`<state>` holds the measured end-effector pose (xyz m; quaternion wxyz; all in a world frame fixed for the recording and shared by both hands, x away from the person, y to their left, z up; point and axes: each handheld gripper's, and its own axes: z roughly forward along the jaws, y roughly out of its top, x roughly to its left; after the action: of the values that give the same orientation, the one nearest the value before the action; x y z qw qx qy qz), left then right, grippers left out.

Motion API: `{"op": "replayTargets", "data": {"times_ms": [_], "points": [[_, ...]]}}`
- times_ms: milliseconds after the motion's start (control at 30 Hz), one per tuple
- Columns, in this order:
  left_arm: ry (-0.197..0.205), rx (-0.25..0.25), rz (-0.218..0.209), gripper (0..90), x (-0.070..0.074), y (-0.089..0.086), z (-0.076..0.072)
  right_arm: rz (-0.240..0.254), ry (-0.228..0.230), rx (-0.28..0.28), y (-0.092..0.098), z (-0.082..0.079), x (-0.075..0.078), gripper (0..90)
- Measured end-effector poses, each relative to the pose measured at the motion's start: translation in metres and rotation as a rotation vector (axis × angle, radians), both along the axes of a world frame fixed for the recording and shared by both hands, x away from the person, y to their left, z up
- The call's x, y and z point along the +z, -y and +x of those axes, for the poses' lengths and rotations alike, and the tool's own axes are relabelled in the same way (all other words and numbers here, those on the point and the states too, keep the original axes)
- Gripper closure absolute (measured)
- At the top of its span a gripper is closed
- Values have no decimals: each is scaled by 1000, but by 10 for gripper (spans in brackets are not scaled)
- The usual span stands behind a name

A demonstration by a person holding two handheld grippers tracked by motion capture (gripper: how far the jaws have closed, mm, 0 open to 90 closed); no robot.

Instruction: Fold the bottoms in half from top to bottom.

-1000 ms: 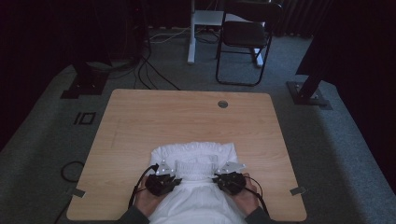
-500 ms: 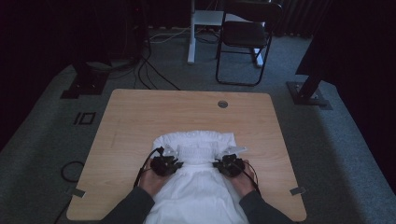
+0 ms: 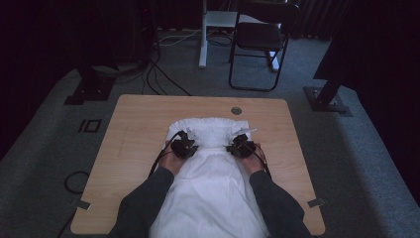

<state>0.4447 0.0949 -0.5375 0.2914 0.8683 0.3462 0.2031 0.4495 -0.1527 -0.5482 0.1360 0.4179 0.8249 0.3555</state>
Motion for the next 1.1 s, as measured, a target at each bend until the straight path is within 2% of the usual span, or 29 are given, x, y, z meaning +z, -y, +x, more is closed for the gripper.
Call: {"op": "replayTargets", "data": {"times_ms": [167, 267, 367, 500, 567, 633, 733, 867, 1000, 1100], "points": [[-4, 51, 17, 815, 2, 4, 25, 15, -31, -50, -3, 33, 2, 811], [-1, 77, 21, 816, 2, 5, 31, 7, -25, -81, -8, 41, 3, 810], [-4, 82, 5, 825, 2, 4, 30, -20, -10, -89, -12, 40, 3, 817], [-7, 82, -13, 832, 1, 2, 28, -31, 5, -75, -13, 38, 4, 837], [-18, 79, -23, 836, 3, 0, 28, -13, 0, -75, -11, 36, 6, 844], [-5, 65, -32, 839, 9, -2, 25, -3, -2, -72, -10, 35, 8, 845], [52, 44, -120, 848, 32, -12, 15, 28, 47, -46, -4, 27, 25, 849], [176, -4, -195, 855, 81, -19, -10, 115, 147, -7, 7, 7, 65, 849], [248, -61, -256, 856, 129, -24, -38, 141, 274, 26, 14, -21, 113, 849], [269, -97, -304, 856, 150, -28, -59, 142, 340, 62, 20, -41, 141, 848]]}}
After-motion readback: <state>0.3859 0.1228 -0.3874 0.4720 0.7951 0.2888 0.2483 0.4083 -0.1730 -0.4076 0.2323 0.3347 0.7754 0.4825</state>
